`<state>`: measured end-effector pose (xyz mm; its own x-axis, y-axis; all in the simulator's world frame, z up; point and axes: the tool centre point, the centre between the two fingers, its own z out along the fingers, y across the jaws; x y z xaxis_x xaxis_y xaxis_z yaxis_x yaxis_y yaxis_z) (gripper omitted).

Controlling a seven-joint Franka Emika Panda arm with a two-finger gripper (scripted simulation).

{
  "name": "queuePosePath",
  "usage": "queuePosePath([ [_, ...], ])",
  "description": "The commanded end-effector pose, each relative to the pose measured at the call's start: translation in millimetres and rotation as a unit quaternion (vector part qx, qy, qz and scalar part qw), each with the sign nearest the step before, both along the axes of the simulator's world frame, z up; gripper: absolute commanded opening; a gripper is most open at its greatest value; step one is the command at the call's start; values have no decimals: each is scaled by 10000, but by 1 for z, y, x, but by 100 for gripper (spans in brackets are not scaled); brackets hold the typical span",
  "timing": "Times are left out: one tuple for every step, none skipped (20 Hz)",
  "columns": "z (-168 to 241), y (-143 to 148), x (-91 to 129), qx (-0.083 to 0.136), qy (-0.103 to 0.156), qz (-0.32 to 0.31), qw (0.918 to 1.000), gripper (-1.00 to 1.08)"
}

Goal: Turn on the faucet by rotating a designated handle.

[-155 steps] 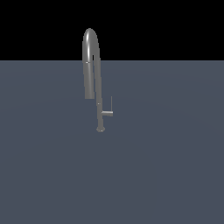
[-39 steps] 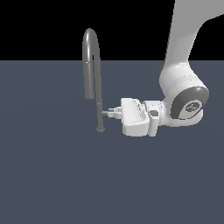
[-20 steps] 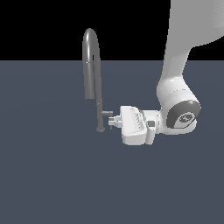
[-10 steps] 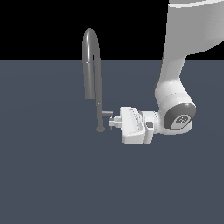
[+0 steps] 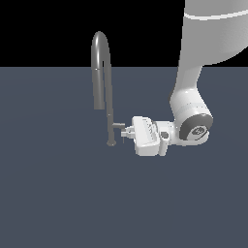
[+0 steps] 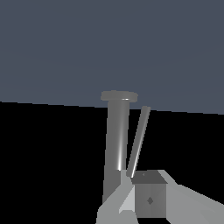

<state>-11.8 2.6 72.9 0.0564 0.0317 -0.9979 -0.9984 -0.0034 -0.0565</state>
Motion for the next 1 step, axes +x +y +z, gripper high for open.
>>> queuePosePath([
  [-45, 0, -2, -152, 270, -178, 9994, -100],
])
